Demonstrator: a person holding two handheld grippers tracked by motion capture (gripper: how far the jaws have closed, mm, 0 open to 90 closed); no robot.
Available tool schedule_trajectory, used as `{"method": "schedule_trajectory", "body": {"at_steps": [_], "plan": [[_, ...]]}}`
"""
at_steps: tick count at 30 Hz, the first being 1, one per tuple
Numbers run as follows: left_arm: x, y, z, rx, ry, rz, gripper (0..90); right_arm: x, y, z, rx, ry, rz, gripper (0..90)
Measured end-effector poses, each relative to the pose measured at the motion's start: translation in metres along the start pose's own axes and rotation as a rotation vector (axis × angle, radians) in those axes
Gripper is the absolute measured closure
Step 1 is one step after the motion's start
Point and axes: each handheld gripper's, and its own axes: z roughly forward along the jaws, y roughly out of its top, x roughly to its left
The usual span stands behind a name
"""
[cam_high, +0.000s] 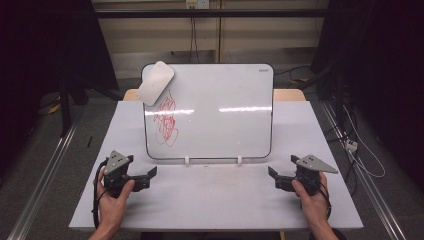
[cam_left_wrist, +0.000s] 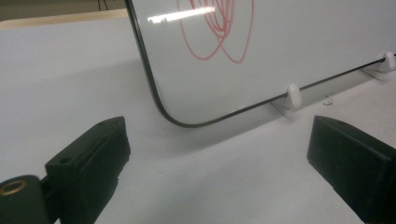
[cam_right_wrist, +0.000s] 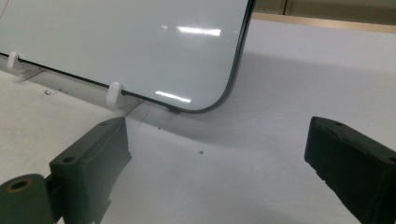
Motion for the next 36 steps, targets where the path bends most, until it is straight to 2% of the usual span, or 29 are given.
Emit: {"method": "schedule_trajectory", "body": {"at_steps": [5,8,10,12,18,21,26,32,34,36], "plan": [[0.000,0.000,0.000,0.014,-0.017,-0.008,5.7,-0.001,0.000,0.001,0.003,0.001,0.005,6.6],[0.001,0.000,0.001,0.005,-0.017,-0.018,5.8,-0.002,0.000,0.001,0.003,0.004,0.005,6.6],[0.001,0.001,0.002,0.004,-0.015,-0.015,5.8,-0.002,-0.001,0.001,0.006,0.005,0.007,6.6],[0.002,0.001,0.003,0.012,-0.030,-0.013,6.2,-0.003,-0.001,0.001,0.006,0.003,0.008,6.7],[0.001,0.001,0.006,0.024,-0.027,-0.010,6.5,-0.003,-0.001,0.000,0.005,0.002,0.008,7.0],[0.002,0.002,0.007,0.027,-0.037,-0.023,6.7,-0.003,-0.001,0.000,0.008,0.003,0.011,7.0],[0.001,0.007,0.007,0.022,-0.031,-0.005,7.0,-0.002,-0.001,0.001,0.012,0.006,0.010,7.1],[-0.002,0.014,0.007,0.015,-0.018,0.046,7.0,-0.001,0.000,0.001,0.013,0.009,0.003,7.1],[-0.002,0.017,0.006,0.009,-0.023,0.039,7.0,-0.001,0.000,0.001,0.014,0.011,-0.001,7.1],[-0.001,0.022,0.005,0.001,-0.012,0.056,7.0,-0.001,0.000,0.002,0.014,0.011,-0.001,7.1]]}}
